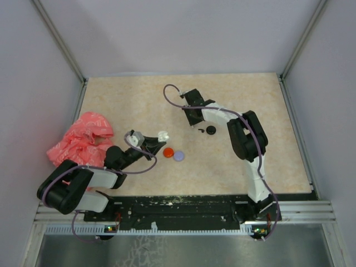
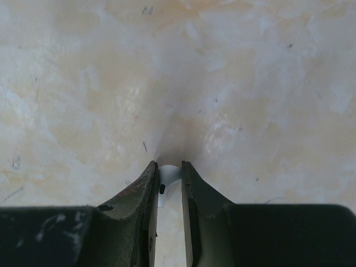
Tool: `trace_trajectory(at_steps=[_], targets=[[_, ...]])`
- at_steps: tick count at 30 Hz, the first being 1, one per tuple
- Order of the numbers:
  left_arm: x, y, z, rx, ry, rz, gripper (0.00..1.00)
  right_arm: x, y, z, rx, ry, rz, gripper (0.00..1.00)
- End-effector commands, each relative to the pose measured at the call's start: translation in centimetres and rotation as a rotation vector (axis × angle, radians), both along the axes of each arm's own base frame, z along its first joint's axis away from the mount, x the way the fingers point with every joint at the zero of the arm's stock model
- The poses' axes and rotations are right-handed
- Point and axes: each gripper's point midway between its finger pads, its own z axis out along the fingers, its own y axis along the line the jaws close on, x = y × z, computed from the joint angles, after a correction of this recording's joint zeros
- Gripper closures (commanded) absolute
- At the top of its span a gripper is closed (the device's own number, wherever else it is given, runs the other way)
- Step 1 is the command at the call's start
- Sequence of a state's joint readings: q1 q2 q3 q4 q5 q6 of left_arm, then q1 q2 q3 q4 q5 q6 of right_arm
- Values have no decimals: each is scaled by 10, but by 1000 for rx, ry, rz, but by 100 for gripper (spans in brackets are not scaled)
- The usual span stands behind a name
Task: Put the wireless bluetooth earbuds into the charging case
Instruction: Pick up the earbud from the center of the board.
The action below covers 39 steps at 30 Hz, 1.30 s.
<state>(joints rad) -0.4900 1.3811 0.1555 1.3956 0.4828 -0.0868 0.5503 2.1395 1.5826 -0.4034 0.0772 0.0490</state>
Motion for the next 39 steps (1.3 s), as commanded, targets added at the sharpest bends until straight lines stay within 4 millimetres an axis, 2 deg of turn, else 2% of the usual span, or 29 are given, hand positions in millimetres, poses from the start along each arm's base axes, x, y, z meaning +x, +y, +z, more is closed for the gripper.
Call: trace_trajectory(at_steps=[1,7,10,13,18,21,26,31,39], targets=[[-4,2,21,-68,-62,-11,100,-8,16,59,108,-113,31,86],[-10,2,36,-140,-100,-29,100,-35,26,109,212,-222,76,88],[-13,2,44,-174,-122,-39,100,-49,32,140,261,-299,108,89],[-13,3,53,-191,-148,-40,100,-65,37,180,316,-398,135,89],[-16,4,69,-206,-202,-43,100,-97,50,230,406,-527,201,90],[-17,4,78,-215,-226,-47,100,-118,58,253,455,-583,245,90],[-22,3,96,-249,-259,-67,100,-151,69,282,534,-659,314,90],[-25,3,112,-281,-282,-87,100,-176,78,301,609,-716,374,90],[-35,-1,127,-306,-305,-147,100,-196,89,300,657,-752,434,91]])
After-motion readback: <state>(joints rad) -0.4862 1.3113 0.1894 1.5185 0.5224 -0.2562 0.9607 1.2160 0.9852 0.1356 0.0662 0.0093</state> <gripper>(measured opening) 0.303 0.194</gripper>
